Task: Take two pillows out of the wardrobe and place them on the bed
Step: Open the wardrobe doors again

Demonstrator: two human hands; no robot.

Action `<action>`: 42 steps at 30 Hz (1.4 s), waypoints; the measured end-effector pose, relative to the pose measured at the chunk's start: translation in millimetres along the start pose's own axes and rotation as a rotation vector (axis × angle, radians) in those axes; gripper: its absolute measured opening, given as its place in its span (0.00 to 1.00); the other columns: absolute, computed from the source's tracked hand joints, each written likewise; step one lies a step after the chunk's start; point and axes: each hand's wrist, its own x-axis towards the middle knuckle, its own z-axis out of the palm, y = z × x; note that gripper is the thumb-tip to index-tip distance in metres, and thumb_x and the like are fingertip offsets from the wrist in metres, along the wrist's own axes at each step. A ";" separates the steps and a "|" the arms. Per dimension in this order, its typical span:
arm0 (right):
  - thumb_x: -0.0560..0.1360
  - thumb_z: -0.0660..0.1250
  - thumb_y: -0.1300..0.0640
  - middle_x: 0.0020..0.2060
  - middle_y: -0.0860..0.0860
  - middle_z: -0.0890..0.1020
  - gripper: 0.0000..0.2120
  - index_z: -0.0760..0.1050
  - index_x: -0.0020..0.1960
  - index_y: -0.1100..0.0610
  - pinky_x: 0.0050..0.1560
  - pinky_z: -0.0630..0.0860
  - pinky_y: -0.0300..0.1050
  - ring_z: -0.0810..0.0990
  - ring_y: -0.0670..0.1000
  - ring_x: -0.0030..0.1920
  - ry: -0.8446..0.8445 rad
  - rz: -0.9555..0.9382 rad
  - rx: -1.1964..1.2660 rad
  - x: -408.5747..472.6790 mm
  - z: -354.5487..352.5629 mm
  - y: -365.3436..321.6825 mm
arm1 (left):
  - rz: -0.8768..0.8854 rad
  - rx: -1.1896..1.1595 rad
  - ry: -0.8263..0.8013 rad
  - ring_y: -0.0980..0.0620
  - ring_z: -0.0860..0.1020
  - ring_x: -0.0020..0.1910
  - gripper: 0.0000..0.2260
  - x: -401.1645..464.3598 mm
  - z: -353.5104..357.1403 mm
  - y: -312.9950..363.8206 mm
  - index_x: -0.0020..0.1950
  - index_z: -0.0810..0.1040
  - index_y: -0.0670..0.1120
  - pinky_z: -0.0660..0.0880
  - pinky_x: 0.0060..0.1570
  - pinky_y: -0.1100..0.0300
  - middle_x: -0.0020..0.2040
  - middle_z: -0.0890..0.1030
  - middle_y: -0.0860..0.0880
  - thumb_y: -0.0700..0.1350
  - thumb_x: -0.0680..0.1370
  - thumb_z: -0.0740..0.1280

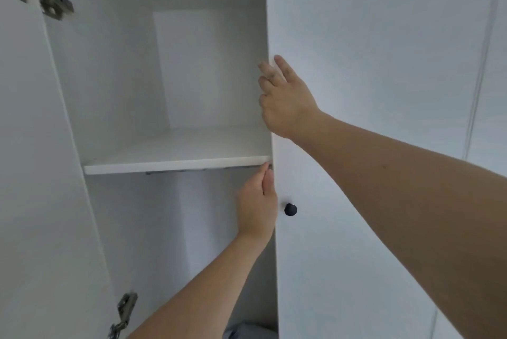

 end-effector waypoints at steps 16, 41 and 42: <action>0.77 0.54 0.57 0.56 0.58 0.79 0.13 0.75 0.42 0.59 0.73 0.57 0.63 0.67 0.60 0.72 0.347 -0.039 0.023 -93.6 -67.7 23.2 | -0.195 -0.323 -0.714 0.45 0.84 0.39 0.11 -12.4 -51.9 39.8 0.49 0.84 0.36 0.83 0.42 0.54 0.43 0.85 0.39 0.44 0.74 0.74; 0.82 0.47 0.52 0.78 0.56 0.55 0.26 0.53 0.78 0.58 0.76 0.49 0.57 0.52 0.56 0.78 -0.177 0.232 -0.402 -347.3 -220.5 168.3 | 0.324 0.054 -0.874 0.51 0.40 0.78 0.57 -182.1 98.7 223.3 0.79 0.38 0.46 0.50 0.75 0.41 0.80 0.39 0.50 0.75 0.65 0.64; 0.82 0.47 0.52 0.78 0.56 0.54 0.26 0.52 0.78 0.58 0.77 0.49 0.56 0.52 0.56 0.78 -0.199 0.241 -0.422 -356.1 -220.7 175.4 | 0.320 0.041 -0.865 0.50 0.39 0.78 0.58 -187.9 108.8 228.7 0.79 0.37 0.46 0.50 0.75 0.40 0.80 0.38 0.49 0.75 0.65 0.64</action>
